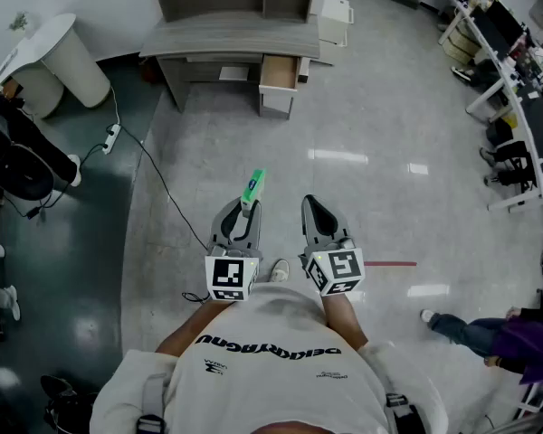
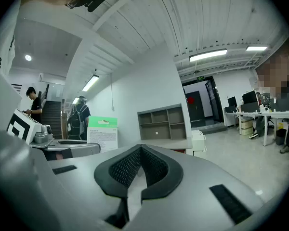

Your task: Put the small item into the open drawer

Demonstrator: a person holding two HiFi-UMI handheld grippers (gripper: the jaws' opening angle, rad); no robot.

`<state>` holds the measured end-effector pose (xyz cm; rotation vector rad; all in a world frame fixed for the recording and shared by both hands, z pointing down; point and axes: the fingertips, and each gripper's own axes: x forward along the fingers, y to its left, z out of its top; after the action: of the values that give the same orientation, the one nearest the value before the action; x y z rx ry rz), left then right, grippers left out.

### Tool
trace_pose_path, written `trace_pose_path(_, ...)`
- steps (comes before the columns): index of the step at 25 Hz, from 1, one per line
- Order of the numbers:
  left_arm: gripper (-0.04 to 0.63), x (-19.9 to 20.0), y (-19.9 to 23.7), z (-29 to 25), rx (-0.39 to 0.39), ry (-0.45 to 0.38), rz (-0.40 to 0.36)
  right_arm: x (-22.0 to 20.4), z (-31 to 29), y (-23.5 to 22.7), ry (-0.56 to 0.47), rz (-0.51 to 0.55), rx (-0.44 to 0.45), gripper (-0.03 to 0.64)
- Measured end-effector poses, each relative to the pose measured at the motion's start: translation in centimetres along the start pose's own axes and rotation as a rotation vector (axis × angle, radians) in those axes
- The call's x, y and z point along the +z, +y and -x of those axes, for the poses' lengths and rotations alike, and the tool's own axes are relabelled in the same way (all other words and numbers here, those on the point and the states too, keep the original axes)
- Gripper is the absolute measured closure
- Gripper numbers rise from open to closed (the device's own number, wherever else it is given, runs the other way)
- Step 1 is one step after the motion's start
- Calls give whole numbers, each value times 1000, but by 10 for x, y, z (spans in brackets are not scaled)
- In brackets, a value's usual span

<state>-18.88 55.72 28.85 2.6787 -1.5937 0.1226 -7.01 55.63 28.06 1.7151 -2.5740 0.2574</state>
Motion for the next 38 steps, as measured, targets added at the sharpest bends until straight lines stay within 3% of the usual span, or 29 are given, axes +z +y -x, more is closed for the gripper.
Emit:
trace_pose_path(11, 497, -12, -39, -51, 26, 48, 5, -2, -9, -74, -4, -47, 9, 588)
trace_pose_path(16, 495, -29, -43, -68, 28, 112, 8, -15, -22, -91, 26, -77, 20, 588)
trace_pose_path(23, 497, -42, -23, -133, 14, 92, 10, -21, -75, -129, 42, -59, -4, 588)
trace_pose_path(30, 495, -20, 1, -218, 21, 64, 44, 11, -137, -175, 45, -17, -2, 588)
trace_pose_path(38, 496, 1, 75, -331, 16, 84, 28, 40, -261, -210, 54, -26, 15, 588)
